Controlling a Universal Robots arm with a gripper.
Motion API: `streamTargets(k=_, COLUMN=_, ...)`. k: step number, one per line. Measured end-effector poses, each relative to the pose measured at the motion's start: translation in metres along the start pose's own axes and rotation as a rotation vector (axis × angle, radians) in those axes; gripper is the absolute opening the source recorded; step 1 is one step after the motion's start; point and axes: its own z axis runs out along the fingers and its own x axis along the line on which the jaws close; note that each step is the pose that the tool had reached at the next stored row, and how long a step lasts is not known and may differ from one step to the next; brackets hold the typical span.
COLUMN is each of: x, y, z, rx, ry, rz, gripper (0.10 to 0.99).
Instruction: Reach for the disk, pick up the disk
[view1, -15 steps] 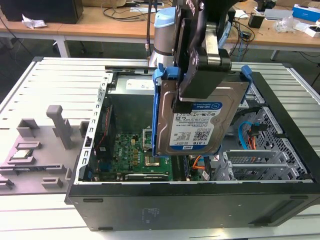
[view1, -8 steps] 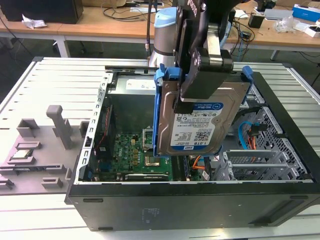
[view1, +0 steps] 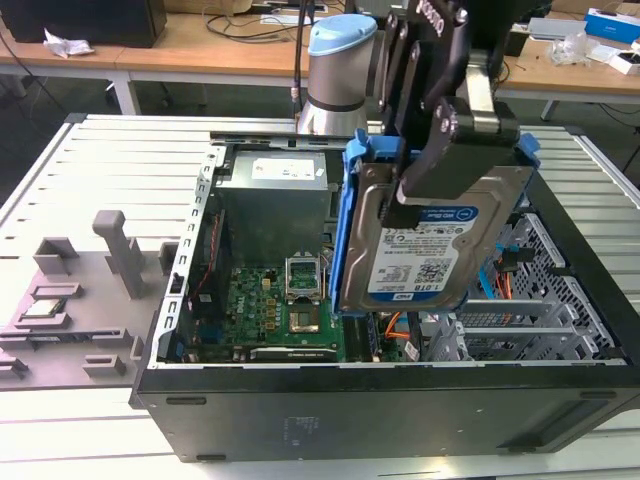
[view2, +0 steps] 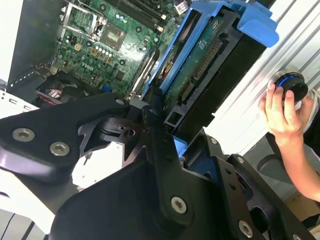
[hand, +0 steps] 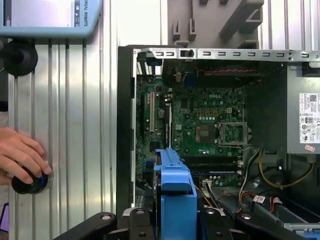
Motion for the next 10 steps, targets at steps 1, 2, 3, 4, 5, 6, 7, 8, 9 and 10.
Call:
streamTargets(k=1, x=0.0, y=-0.0016, z=0.0, rx=0.0, ry=0.0006, rz=0.0, gripper=0.369)
streamTargets(k=2, x=-0.0001, y=-0.0055, z=-0.0002, rx=0.0, ry=0.0021, rz=0.0, gripper=0.369)
streamTargets(k=3, x=-0.0001, y=-0.0086, z=-0.0003, rx=0.0, ry=0.0034, rz=0.0, gripper=0.369)
streamTargets(k=4, x=-0.0002, y=-0.014, z=-0.0005, rx=-0.001, ry=0.0055, rz=0.0, gripper=0.369)
streamTargets(k=5, x=-0.0002, y=-0.016, z=-0.0007, rx=-0.001, ry=0.0064, rz=0.0, gripper=0.369)
streamTargets(k=6, x=-0.0002, y=-0.0176, z=-0.0007, rx=-0.001, ry=0.007, rz=0.0, gripper=0.369)
streamTargets(k=7, x=-0.0003, y=-0.0204, z=-0.0008, rx=-0.001, ry=0.0082, rz=0.0, gripper=0.369)
streamTargets(k=8, x=-0.0003, y=-0.022, z=-0.0009, rx=-0.001, ry=0.0088, rz=0.0, gripper=0.369)
streamTargets(k=9, x=-0.0003, y=-0.0238, z=-0.0009, rx=-0.001, ry=0.0095, rz=0.0, gripper=0.369)
streamTargets(k=10, x=-0.0004, y=-0.0258, z=-0.001, rx=-0.001, ry=0.0102, rz=0.0, gripper=0.369)
